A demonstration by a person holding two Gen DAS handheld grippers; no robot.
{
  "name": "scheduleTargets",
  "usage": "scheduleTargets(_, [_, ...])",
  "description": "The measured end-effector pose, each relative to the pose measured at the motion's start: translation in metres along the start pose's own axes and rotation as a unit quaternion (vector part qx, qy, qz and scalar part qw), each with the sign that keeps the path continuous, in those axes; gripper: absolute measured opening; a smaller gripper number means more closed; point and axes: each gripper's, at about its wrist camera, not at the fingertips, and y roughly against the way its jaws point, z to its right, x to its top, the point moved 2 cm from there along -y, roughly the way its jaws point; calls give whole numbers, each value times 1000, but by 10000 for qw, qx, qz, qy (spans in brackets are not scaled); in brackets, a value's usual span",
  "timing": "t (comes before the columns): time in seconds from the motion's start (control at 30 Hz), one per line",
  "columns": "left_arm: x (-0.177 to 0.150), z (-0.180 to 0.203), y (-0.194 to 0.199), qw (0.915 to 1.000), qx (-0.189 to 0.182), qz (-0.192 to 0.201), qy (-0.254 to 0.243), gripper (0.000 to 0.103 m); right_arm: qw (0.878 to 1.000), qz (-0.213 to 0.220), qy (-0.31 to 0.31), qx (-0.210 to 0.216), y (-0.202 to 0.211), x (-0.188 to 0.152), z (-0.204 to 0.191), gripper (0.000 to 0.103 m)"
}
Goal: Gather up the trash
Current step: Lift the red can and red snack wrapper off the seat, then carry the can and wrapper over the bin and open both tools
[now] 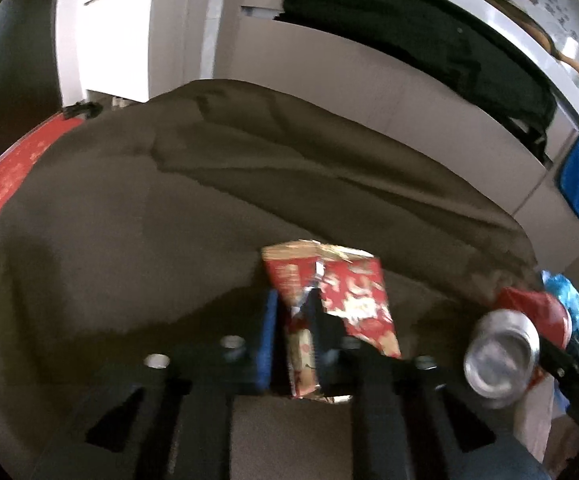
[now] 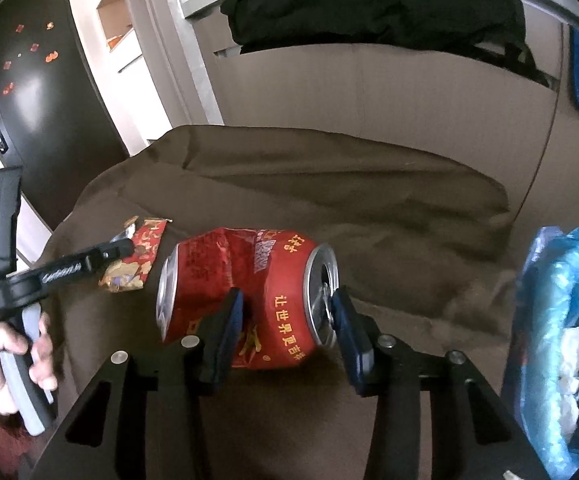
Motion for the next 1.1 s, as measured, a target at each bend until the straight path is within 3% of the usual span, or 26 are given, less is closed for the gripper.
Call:
scheduleTargets(0.07, [1, 0, 1, 10000, -4, -7, -16, 2, 10000, 23, 44, -46, 6, -3, 1, 41])
scheduleTargets(0.33, [1, 33, 36, 9979, -72, 467, -453, 1, 9996, 188, 89, -166, 28, -7, 10, 40])
scheduleTargets(0.6, [12, 103, 76, 9900, -571, 883, -942, 1, 9971, 571, 222, -441, 66, -4, 37, 40])
scheduleTargets(0.8, [28, 188, 107, 9769, -1073, 1204, -1402, 1, 9911, 1038, 136, -827, 120, 9, 76, 40])
scheduleTargets(1.1, [13, 314, 132, 9509, -1765, 1481, -2065, 1, 9741, 1498, -246, -1676, 201, 1, 159, 40])
